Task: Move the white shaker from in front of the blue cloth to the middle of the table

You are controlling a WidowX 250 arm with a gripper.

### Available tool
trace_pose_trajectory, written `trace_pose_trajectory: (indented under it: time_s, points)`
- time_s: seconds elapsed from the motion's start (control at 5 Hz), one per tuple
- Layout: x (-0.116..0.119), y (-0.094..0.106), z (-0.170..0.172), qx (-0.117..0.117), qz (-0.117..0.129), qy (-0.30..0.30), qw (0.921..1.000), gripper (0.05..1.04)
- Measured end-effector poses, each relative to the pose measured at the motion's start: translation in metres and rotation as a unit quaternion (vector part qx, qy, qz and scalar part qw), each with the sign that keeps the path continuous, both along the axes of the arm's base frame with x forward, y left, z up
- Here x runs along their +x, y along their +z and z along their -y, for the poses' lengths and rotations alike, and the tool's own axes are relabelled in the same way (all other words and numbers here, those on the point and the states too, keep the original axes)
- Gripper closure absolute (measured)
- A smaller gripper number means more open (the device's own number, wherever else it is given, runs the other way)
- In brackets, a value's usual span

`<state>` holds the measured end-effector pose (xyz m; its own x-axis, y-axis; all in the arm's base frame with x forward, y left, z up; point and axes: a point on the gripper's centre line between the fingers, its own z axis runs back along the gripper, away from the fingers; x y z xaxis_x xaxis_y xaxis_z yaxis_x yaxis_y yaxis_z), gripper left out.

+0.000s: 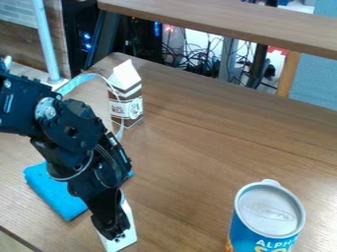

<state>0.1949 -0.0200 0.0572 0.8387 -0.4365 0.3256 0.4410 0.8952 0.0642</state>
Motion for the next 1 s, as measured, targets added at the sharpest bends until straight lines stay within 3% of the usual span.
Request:
trace_pose_trajectory:
  time_s: [0.2,0.4,0.6,0.8,1.0]
  points:
    - [-0.001,0.001,0.0,0.0,-0.003,0.0,1.0,0.441]
    - [0.01,0.025,0.004,0.003,0.021,-0.002,0.9998,0.441]
    - [0.034,0.059,0.009,-0.013,0.053,-0.002,0.9985,0.441]
    - [0.065,0.081,0.01,-0.033,0.071,0.007,0.9969,0.441]
    - [0.099,0.079,0.012,-0.038,0.071,0.011,0.9967,0.441]
